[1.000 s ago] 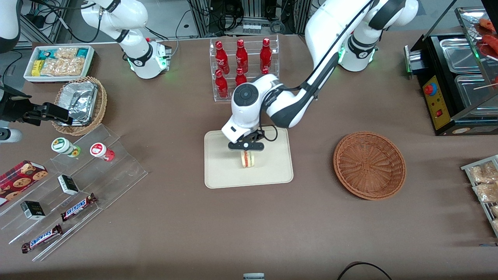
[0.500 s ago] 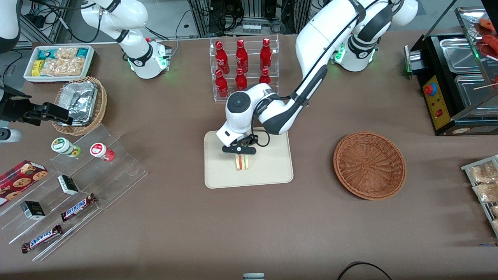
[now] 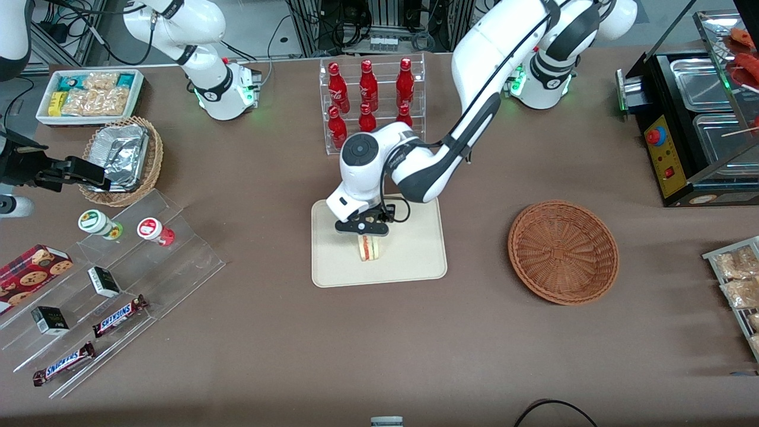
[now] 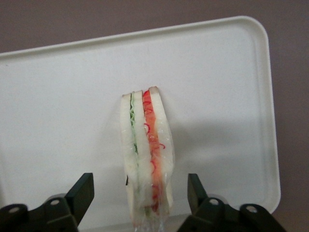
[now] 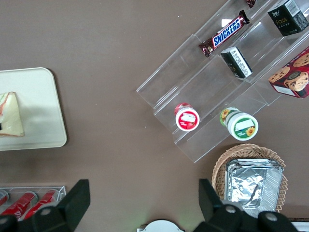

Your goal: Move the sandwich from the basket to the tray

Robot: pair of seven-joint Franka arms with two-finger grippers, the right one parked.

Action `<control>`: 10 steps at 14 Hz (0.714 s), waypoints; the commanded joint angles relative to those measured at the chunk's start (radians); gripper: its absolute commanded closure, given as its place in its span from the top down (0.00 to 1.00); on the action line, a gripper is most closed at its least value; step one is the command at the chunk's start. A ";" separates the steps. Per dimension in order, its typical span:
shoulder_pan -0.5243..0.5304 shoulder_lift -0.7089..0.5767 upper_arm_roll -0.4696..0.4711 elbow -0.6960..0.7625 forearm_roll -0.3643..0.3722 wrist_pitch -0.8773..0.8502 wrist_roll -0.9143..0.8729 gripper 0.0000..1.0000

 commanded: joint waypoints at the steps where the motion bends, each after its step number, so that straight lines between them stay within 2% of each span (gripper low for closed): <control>1: 0.004 -0.140 0.014 -0.018 0.003 -0.111 -0.041 1.00; 5: 0.094 -0.298 0.012 -0.025 -0.003 -0.325 -0.052 1.00; 7: 0.163 -0.385 0.012 -0.059 -0.056 -0.376 -0.035 1.00; 10: 0.272 -0.503 0.012 -0.140 -0.101 -0.421 0.130 1.00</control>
